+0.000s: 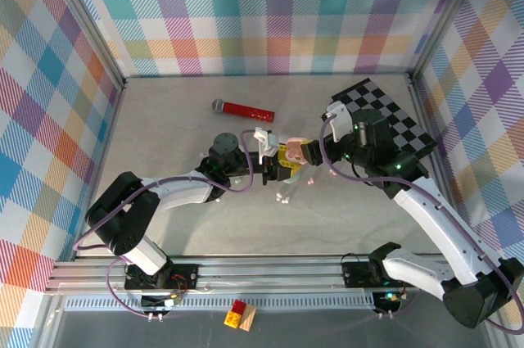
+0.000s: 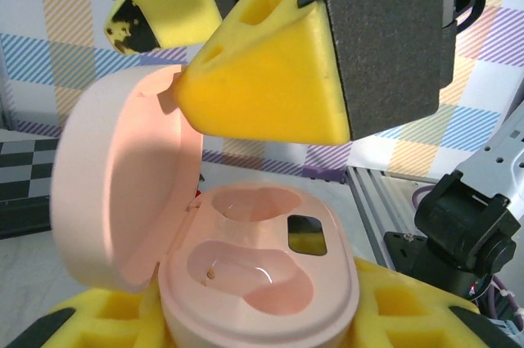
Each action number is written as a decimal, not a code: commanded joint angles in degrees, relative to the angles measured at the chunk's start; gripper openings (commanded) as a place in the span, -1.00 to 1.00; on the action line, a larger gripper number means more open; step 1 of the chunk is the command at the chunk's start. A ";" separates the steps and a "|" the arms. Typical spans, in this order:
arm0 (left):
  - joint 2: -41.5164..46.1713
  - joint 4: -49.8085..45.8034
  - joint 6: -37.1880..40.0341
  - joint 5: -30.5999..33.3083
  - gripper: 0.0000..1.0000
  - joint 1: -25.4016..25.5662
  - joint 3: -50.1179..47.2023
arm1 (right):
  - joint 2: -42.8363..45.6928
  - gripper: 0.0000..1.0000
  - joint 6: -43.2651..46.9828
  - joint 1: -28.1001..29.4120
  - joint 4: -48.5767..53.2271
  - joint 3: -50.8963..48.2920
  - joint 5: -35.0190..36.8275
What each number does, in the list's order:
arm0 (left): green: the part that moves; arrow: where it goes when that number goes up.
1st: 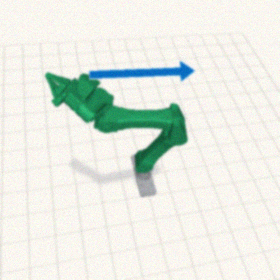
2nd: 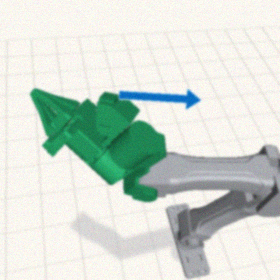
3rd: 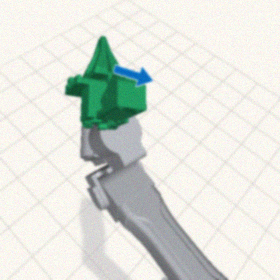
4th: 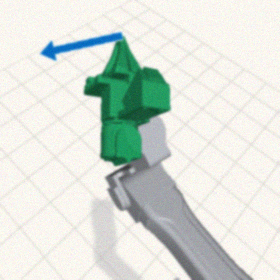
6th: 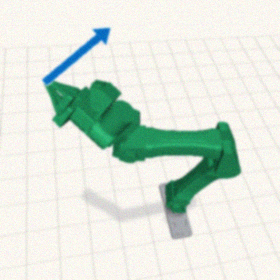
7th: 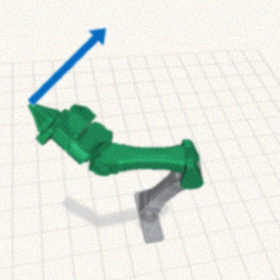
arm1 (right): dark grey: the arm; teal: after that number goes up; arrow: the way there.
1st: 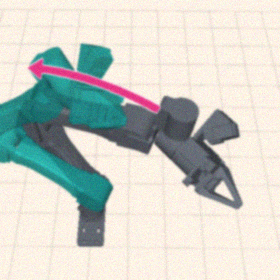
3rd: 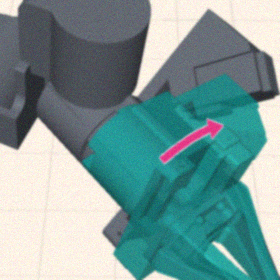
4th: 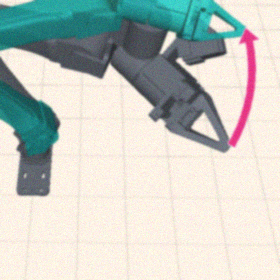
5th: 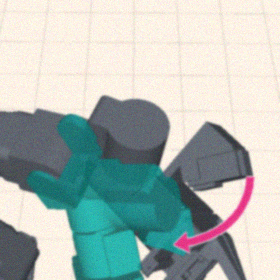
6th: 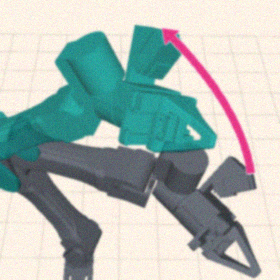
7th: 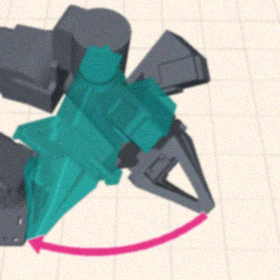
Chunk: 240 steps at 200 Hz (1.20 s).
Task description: Insert the wireless bluetooth earbuds into the charging case
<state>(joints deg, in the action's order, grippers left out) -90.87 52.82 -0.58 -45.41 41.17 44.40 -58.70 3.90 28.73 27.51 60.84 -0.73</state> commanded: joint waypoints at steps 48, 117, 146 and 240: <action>0.52 3.78 0.34 -0.75 -0.32 -0.49 -0.85 | 4.22 0.98 -4.85 -0.86 -1.04 -1.16 -8.07; 2.38 4.44 0.09 -0.02 -0.32 -3.70 -3.07 | 15.63 0.98 -18.76 -8.63 -8.70 -12.80 -9.95; 3.66 3.52 0.70 0.19 -0.32 -4.70 -4.18 | 15.93 0.87 -32.65 -14.75 -14.38 -22.02 -12.69; 6.49 2.13 1.82 0.12 -0.32 -5.31 -5.38 | -12.55 0.61 -48.34 -17.92 -31.90 -28.63 -28.03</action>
<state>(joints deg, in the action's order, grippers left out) -85.95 53.93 -0.12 -44.75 36.42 39.55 -66.98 -40.03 11.03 3.46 31.90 -23.49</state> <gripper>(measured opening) 0.356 0.826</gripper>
